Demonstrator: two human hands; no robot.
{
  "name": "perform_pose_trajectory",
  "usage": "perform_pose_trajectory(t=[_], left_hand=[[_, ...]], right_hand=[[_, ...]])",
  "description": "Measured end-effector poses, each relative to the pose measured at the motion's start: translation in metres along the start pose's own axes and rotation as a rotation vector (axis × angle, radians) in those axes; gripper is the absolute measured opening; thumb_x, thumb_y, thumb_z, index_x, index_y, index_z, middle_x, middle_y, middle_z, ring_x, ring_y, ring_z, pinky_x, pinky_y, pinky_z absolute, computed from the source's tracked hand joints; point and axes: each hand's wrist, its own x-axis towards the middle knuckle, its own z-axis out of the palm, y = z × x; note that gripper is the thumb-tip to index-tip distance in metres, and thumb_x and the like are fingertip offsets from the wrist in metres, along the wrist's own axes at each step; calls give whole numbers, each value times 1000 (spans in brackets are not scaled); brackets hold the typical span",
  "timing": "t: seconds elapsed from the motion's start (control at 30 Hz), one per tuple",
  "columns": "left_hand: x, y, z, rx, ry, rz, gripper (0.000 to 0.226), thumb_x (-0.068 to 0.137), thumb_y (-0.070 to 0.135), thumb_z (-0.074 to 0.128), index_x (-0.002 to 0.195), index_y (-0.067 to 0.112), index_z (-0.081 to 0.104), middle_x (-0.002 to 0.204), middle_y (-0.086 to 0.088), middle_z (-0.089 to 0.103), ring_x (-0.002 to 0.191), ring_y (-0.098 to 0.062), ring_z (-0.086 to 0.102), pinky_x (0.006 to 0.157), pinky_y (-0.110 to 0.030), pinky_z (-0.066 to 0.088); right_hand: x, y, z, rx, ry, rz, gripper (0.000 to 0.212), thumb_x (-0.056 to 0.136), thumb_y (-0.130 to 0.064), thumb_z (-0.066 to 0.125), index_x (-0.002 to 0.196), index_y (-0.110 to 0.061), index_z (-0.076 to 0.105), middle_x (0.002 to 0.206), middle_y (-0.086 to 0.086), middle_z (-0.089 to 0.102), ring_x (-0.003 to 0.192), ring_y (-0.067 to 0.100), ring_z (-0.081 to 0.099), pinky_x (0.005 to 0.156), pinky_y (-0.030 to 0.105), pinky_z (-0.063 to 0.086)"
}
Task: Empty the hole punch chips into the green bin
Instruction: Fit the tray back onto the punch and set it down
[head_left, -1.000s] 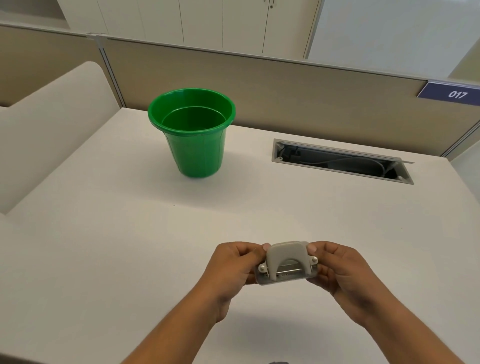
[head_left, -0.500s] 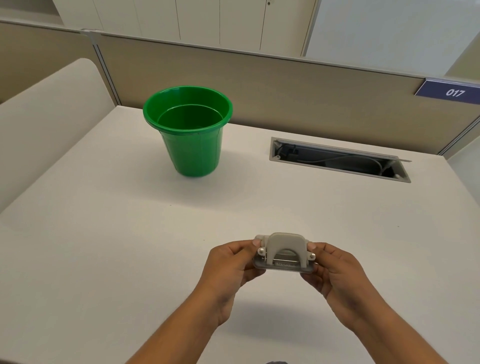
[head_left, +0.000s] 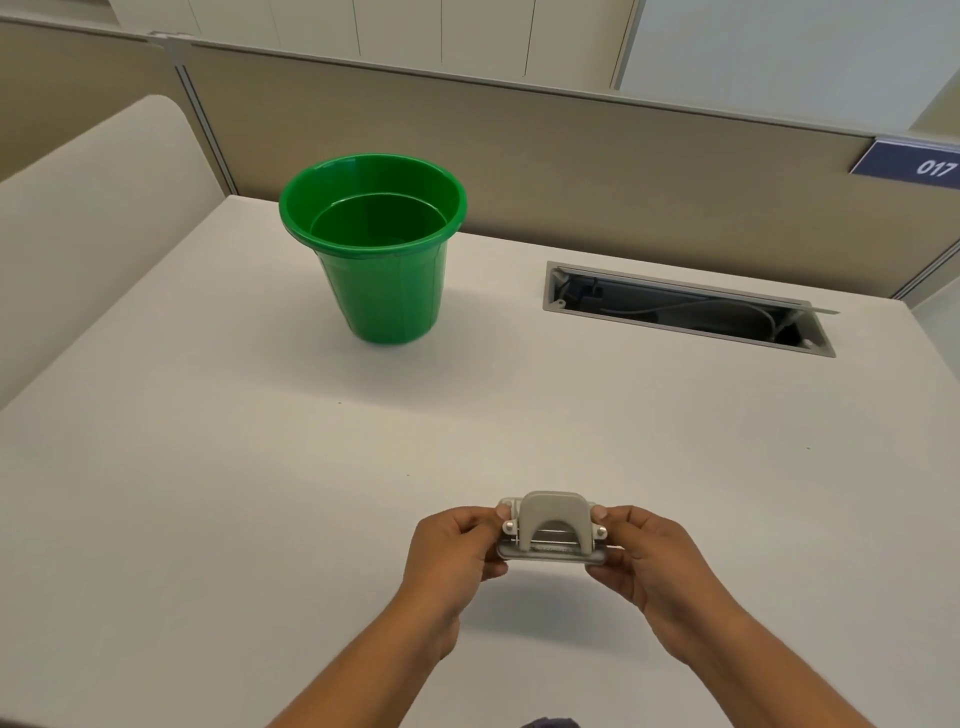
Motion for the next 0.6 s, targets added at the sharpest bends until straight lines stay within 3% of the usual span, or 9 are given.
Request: perform_pose_trajectory(t=[0.17, 0.4, 0.5, 0.6], left_hand=[[22, -9, -7, 90, 33, -48, 22, 86, 25, 72, 73, 9, 79, 52, 6, 59, 54, -11, 54, 83, -39, 59], [53, -12, -9, 119, 90, -57, 26, 83, 20, 77, 58, 15, 77, 47, 5, 62, 46, -9, 56, 73, -36, 61], [66, -13, -8, 128, 117, -65, 22, 83, 19, 76, 62, 14, 77, 48, 4, 63, 48, -12, 56, 70, -35, 60], [74, -15, -8, 153, 140, -58, 16, 82, 21, 77, 68, 13, 77, 53, 3, 67, 55, -16, 59, 68, -34, 58]], right_hand=[[18, 9, 3, -48, 19, 41, 14, 92, -19, 69, 85, -7, 74, 80, 4, 77, 67, 17, 71, 71, 30, 60], [43, 18, 11, -56, 133, -29, 12, 89, -16, 73, 89, -6, 80, 67, 6, 71, 63, 16, 65, 66, 24, 62], [55, 20, 11, -70, 161, -71, 11, 87, -17, 74, 90, -7, 79, 62, 4, 69, 60, 17, 58, 65, 25, 62], [64, 22, 12, -96, 158, -76, 10, 88, -15, 74, 88, -8, 80, 69, 6, 75, 65, 19, 62, 75, 32, 62]])
